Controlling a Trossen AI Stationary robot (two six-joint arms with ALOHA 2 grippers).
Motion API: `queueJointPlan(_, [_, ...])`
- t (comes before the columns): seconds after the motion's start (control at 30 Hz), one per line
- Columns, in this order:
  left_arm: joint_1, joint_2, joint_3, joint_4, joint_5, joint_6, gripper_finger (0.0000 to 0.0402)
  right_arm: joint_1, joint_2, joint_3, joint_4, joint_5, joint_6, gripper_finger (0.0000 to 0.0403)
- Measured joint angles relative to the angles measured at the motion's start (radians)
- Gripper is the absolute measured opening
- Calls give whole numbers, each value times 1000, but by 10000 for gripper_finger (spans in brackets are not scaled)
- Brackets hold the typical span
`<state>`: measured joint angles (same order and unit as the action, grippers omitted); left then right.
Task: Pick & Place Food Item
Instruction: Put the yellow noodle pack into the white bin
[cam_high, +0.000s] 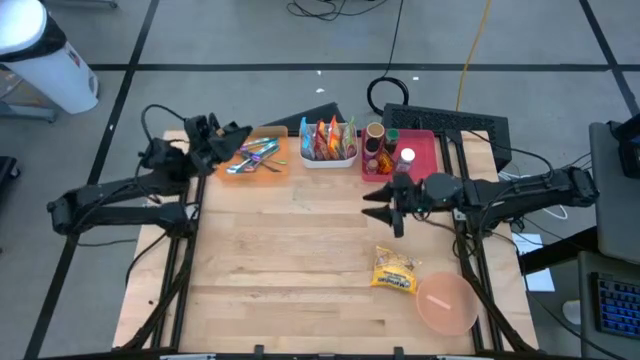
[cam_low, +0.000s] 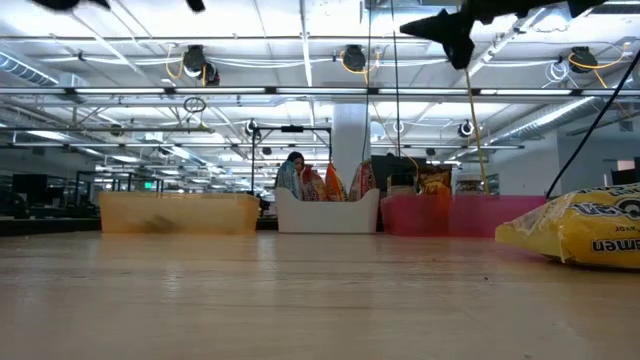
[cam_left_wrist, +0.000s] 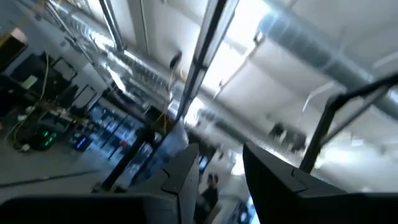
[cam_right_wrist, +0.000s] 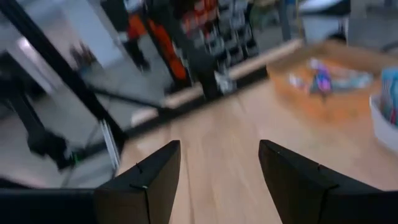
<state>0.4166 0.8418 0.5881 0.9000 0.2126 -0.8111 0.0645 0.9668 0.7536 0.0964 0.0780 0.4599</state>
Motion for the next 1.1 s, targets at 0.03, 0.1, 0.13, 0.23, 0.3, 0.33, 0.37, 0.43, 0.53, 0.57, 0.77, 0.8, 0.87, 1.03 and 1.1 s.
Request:
queueJointPlan(0.03, [-33,-4,44,-78,-7,48,133,-11,0,0,37,0,0,210])
queueJointPlan(0.1, [-96,-4,152,-282,-22,152,133,-32,0,0,91,0,0,210])
queueJointPlan(0.13, [-125,2,210,-398,-38,203,133,-43,0,0,111,0,0,210])
queueJointPlan(0.23, [-213,48,387,-715,-99,332,133,-72,0,0,126,-2,0,210])
queueJointPlan(0.3, [-270,95,489,-855,-139,387,134,-81,0,0,124,-1,0,210])
queueJointPlan(0.33, [-296,117,532,-905,-153,412,133,-84,0,0,125,-2,0,210])
queueJointPlan(0.37, [-321,139,572,-945,-163,434,133,-84,0,0,127,-4,0,210])
queueJointPlan(0.43, [-369,183,641,-987,-170,474,133,-83,0,0,138,-28,-2,210])
queueJointPlan(0.53, [-434,250,711,-1027,-179,555,134,-83,0,14,145,-86,-3,210])
queueJointPlan(0.57, [-452,269,726,-1046,-189,584,133,-81,0,24,143,-100,-4,210])
queueJointPlan(0.77, [-499,372,744,-1051,-195,667,134,-26,4,154,-40,-69,-91,210])
queueJointPlan(0.8, [-499,385,745,-1043,-195,655,134,-12,12,190,-92,-47,-114,210])
queueJointPlan(0.87, [-499,414,745,-1024,-195,629,134,17,34,270,-209,-15,-158,210])
queueJointPlan(1.03, [-499,488,745,-999,-195,614,134,105,147,510,-530,23,-192,210])
queueJointPlan(1.1, [-499,516,745,-998,-195,629,134,145,206,597,-654,24,-179,210])
